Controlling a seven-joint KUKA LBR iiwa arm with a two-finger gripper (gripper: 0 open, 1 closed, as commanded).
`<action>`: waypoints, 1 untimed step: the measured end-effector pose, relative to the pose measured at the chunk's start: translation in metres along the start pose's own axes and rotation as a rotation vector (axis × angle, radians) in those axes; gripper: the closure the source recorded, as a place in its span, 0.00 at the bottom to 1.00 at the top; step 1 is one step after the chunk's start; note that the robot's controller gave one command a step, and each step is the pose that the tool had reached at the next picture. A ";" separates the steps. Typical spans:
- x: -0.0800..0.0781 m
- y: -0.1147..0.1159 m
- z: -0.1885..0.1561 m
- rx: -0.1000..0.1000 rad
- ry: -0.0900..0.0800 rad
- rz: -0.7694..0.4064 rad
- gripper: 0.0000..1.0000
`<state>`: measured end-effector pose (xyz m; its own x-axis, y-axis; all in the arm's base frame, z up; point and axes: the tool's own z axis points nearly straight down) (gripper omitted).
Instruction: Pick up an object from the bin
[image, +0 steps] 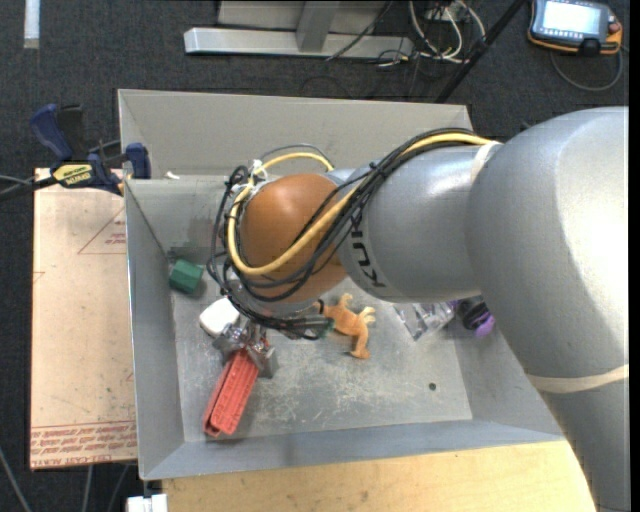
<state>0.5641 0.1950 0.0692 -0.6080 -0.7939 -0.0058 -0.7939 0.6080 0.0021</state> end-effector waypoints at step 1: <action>0.002 0.014 -0.001 -0.002 -0.002 0.003 0.00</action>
Offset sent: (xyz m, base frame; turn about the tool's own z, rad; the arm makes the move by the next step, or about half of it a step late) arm 0.0000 0.0000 0.0000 0.0000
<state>0.5520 0.2022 0.0697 -0.6106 -0.7919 -0.0077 -0.7920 0.6106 0.0044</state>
